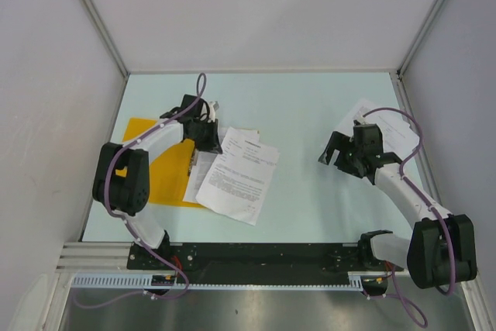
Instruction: Put the files into the folder
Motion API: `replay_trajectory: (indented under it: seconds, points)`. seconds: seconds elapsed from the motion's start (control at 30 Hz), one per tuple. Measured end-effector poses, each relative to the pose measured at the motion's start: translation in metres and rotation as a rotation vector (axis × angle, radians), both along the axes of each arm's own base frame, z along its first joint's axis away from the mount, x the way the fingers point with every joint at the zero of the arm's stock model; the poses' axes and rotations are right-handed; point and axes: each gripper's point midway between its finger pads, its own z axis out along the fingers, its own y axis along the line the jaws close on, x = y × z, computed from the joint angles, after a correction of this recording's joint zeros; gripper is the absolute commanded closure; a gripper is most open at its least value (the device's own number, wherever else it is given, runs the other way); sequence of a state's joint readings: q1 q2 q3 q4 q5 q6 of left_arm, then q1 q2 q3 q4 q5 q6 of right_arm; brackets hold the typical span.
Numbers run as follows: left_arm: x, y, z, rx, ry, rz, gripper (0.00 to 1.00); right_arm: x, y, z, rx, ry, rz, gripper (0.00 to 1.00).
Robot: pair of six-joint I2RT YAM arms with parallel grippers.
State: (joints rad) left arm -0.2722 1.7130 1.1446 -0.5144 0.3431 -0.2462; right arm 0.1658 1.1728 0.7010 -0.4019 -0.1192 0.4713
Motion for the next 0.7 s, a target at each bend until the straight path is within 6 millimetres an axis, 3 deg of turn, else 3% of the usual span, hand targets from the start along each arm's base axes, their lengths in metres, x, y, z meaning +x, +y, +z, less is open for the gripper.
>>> replay_trajectory:
  seconds: [0.33,0.5,0.7]
  points:
    - [0.006,0.010,0.001,-0.005,-0.002,0.030,1.00,0.003,0.015,0.001,0.017,-0.019,0.040,0.00]
    - [0.014,0.019,-0.003,-0.003,0.005,0.058,1.00,0.007,0.052,-0.001,0.084,-0.033,0.122,0.00]
    - [0.017,0.024,-0.014,0.004,0.034,0.073,1.00,0.011,0.103,-0.016,0.190,-0.011,0.213,0.00]
